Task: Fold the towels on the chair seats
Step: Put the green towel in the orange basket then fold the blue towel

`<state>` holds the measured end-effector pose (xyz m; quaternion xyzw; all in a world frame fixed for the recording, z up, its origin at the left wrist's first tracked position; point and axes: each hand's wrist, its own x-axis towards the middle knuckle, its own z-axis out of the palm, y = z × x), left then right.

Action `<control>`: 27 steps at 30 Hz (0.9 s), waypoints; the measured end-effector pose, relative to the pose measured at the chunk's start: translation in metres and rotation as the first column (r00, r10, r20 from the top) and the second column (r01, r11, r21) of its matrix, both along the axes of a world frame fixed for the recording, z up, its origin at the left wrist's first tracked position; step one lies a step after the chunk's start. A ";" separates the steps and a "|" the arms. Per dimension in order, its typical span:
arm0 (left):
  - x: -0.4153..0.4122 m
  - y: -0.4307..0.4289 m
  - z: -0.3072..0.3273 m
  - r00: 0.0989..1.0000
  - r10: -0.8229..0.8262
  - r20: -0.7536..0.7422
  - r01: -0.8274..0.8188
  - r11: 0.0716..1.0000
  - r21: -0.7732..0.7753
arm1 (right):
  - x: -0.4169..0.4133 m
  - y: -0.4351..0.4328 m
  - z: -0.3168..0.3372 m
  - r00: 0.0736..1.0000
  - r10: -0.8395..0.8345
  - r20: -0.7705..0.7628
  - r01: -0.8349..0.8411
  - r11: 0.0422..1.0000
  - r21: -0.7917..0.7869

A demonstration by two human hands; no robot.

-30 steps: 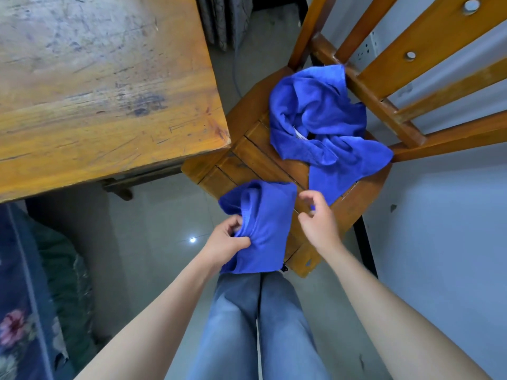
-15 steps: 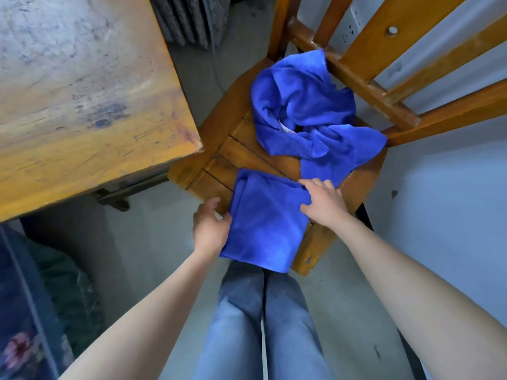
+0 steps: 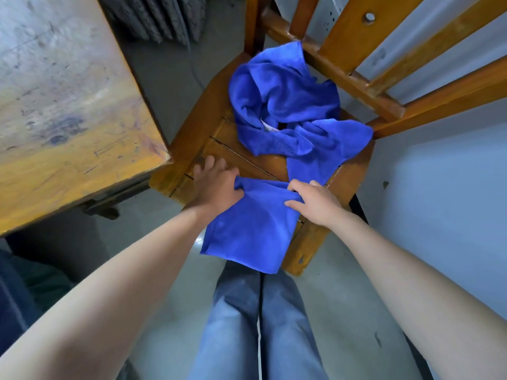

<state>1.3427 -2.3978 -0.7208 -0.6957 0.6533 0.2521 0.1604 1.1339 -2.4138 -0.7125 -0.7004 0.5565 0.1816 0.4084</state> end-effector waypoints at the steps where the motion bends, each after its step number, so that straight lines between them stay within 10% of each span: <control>1: -0.002 -0.002 0.001 0.999 0.019 0.026 -0.018 1.000 -0.026 | 0.001 0.000 -0.003 1.000 0.003 0.004 -0.003 1.000 -0.028; 8: -0.011 0.017 -0.011 0.974 0.157 0.164 -0.118 0.967 -0.224 | 0.009 0.021 -0.016 0.938 -0.345 -0.043 0.316 0.899 -0.302; 12: -0.020 0.055 -0.017 0.966 -0.233 0.116 0.260 0.882 -0.393 | 0.020 0.068 -0.021 0.995 -0.072 -0.062 0.010 0.733 -0.681; 16: -0.005 0.078 -0.038 0.942 -0.321 0.102 0.333 0.933 -0.139 | 0.013 0.108 -0.037 0.947 0.275 -0.167 -0.322 0.798 -0.509; 20: 0.004 0.066 -0.039 0.974 -0.207 0.090 0.207 0.978 0.011 | 0.014 0.103 -0.042 0.956 0.184 -0.231 -0.269 0.865 -0.424; 23: 0.001 0.078 -0.030 0.992 -0.125 0.037 0.128 0.983 -0.128 | 0.020 0.113 -0.036 0.971 0.094 -0.220 -0.190 0.862 -0.469; 27: 0.009 0.125 -0.038 0.915 -0.402 0.011 0.381 0.857 -0.346 | 0.019 0.134 -0.033 0.940 0.263 -0.216 -0.337 0.811 -0.479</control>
